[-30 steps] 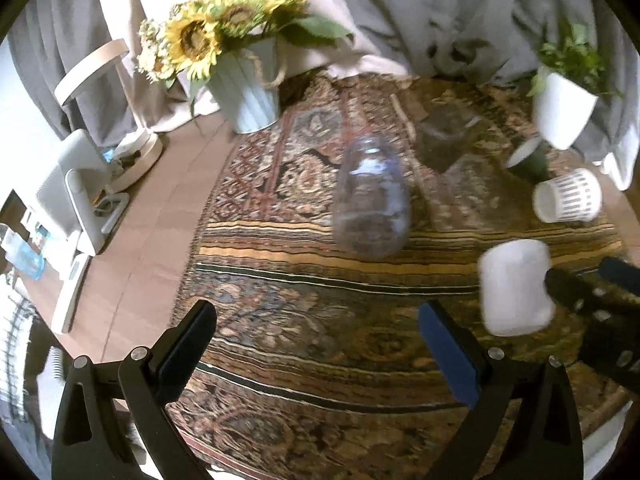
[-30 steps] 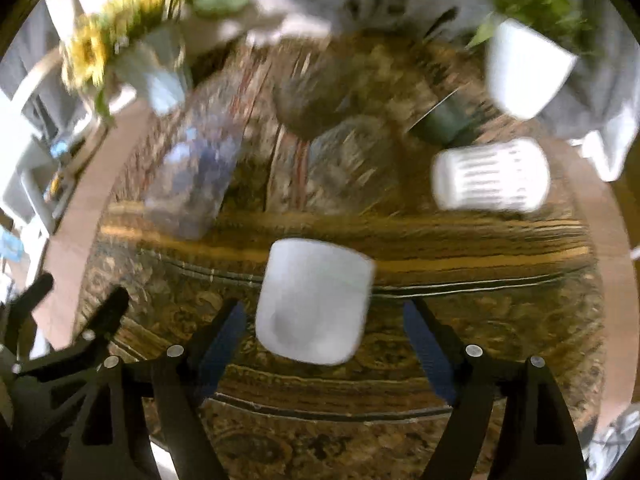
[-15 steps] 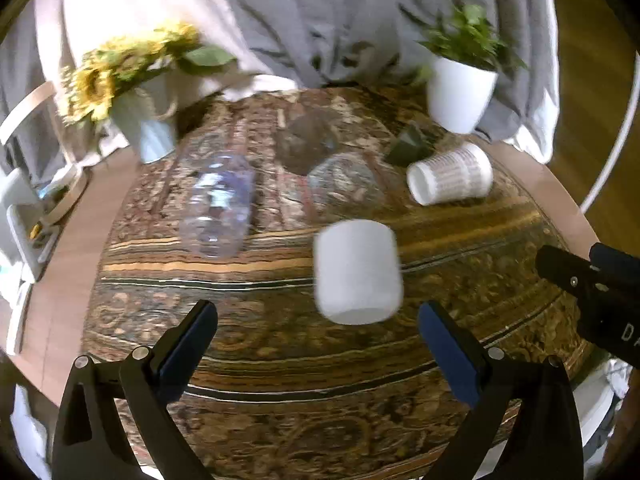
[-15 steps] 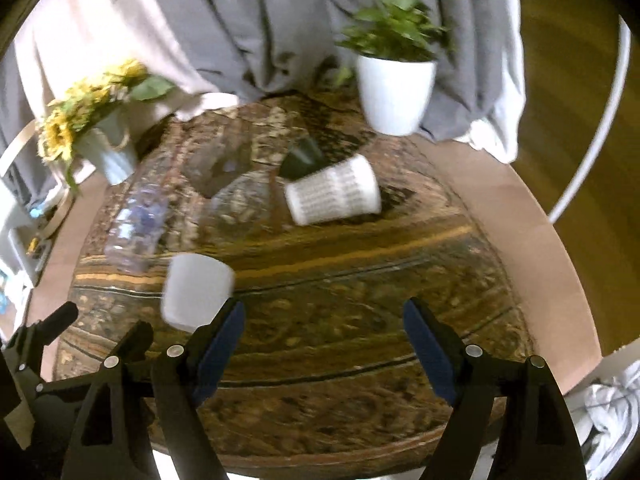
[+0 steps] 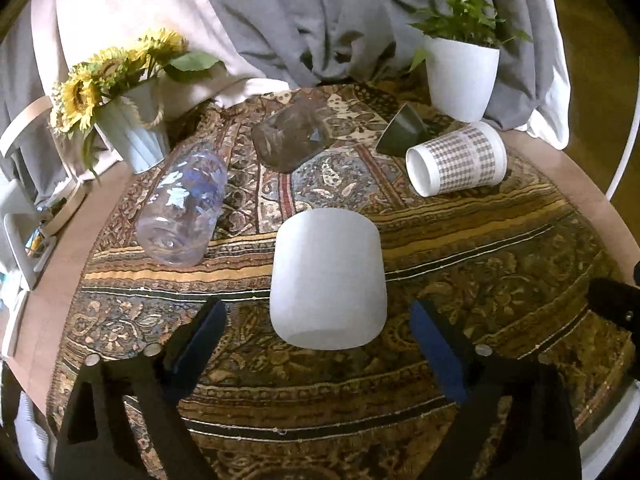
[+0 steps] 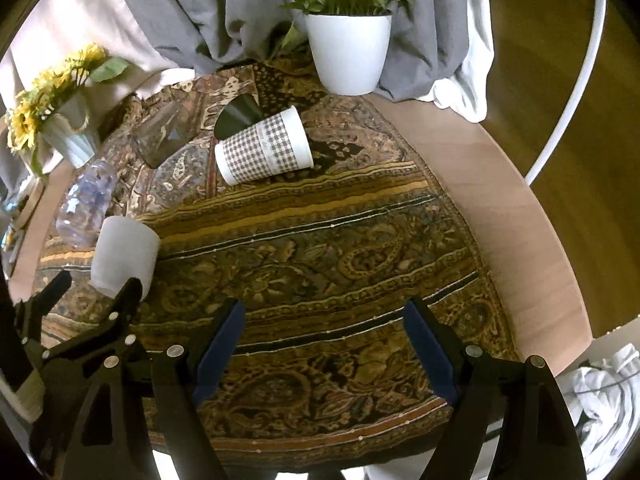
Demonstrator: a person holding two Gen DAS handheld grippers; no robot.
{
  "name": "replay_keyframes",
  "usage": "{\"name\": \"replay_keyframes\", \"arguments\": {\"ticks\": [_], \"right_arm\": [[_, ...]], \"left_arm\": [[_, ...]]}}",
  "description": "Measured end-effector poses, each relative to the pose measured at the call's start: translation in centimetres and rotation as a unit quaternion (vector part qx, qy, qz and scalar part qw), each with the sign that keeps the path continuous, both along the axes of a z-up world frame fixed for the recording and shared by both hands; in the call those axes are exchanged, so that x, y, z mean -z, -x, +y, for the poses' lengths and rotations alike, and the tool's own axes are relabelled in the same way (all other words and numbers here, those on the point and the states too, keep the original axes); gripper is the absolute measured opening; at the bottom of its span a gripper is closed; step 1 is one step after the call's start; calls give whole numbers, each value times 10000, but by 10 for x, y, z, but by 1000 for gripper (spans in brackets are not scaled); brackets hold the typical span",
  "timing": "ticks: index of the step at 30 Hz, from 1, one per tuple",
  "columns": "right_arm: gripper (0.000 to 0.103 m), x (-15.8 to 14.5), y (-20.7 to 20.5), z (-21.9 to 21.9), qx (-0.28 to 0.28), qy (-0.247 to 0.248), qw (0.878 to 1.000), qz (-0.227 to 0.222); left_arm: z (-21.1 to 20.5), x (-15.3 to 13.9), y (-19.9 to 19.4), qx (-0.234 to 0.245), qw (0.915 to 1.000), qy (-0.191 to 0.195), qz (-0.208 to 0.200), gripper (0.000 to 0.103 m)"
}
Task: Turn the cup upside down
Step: 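Close the left tool on the white cup while the right tool releases it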
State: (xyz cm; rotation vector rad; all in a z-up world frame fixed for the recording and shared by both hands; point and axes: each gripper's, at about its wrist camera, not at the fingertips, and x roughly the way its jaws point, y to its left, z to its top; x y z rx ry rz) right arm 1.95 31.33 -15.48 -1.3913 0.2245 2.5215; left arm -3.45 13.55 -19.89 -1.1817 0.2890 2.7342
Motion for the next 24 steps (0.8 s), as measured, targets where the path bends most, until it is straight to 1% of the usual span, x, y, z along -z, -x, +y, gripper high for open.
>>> {"name": "replay_keyframes", "arguments": {"ticks": [1,2,4,6,11,15,20,24], "right_arm": [[81,0,1,0,-28,-8,10000,6],[81,0,1,0,-41,-16,10000,12],[81,1,3,0,-80,-23,10000,18],[81,1,4,0,-94,-22,10000,20],[81,1,6,1,-100,15,9999,13],[81,-2,9,3,-95,101,9999,66],[81,-10,16,3,-92,248,9994,202],[81,-16,23,3,-95,322,9989,324]], "left_arm": [[0,1,1,-15,10000,2,-20,85],[1,3,2,-20,10000,4,-48,83],[2,6,3,-31,9999,-13,-97,71],[2,7,4,-31,9999,-62,-109,65],[3,5,5,-38,9999,-68,-111,65],[1,-7,7,-48,9999,-116,-98,65],[0,-23,18,-30,9997,-204,-139,64],[-2,-26,31,-51,9993,-307,-184,63]]}}
